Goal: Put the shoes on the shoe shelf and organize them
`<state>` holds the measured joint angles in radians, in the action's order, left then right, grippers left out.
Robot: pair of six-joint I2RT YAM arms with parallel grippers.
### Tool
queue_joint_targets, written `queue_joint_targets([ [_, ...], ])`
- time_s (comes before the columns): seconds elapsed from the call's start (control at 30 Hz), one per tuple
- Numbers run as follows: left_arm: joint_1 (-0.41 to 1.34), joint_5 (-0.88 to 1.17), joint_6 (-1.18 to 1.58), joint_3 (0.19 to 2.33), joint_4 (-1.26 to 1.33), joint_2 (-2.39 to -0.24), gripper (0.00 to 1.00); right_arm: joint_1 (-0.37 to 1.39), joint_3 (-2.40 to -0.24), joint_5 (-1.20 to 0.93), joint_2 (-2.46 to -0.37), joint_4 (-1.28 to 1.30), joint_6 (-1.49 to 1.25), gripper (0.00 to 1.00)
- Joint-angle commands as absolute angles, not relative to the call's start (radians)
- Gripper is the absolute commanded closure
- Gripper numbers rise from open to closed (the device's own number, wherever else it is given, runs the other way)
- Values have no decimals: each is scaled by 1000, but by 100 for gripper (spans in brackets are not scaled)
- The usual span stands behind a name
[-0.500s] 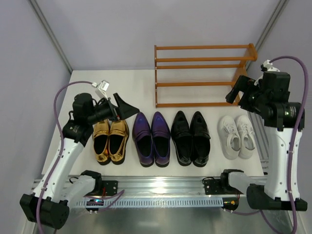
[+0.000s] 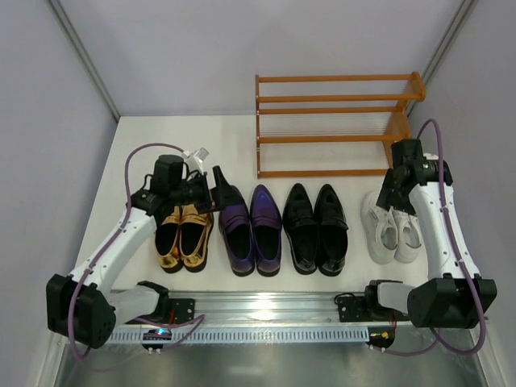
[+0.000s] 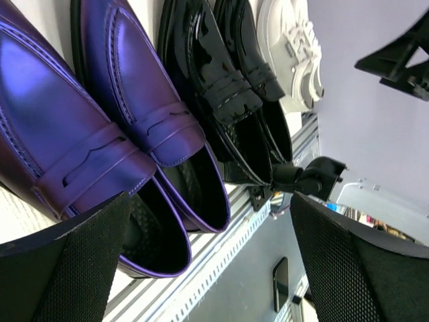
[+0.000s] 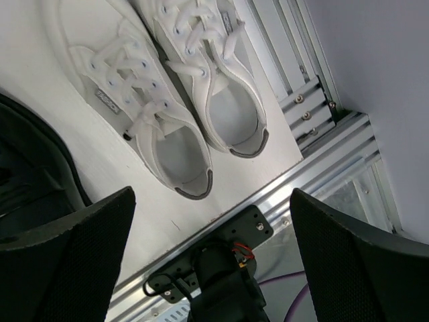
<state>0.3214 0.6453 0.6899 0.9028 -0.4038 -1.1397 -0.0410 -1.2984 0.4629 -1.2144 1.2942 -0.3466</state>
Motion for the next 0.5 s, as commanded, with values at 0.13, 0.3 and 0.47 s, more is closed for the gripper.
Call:
queue_joint_targets([
  [0.13, 364, 673, 653, 937, -431, -1158, 0, -37, -1189, 529, -1253, 1213, -379, 3],
  [0.3, 365, 693, 655, 931, -434, -1177, 0, -38, -1126, 554, -1256, 1165, -422, 3],
  [0.47, 367, 687, 650, 946, -483, -1210, 0, -41, -1080, 491, -1243, 1115, -463, 3],
])
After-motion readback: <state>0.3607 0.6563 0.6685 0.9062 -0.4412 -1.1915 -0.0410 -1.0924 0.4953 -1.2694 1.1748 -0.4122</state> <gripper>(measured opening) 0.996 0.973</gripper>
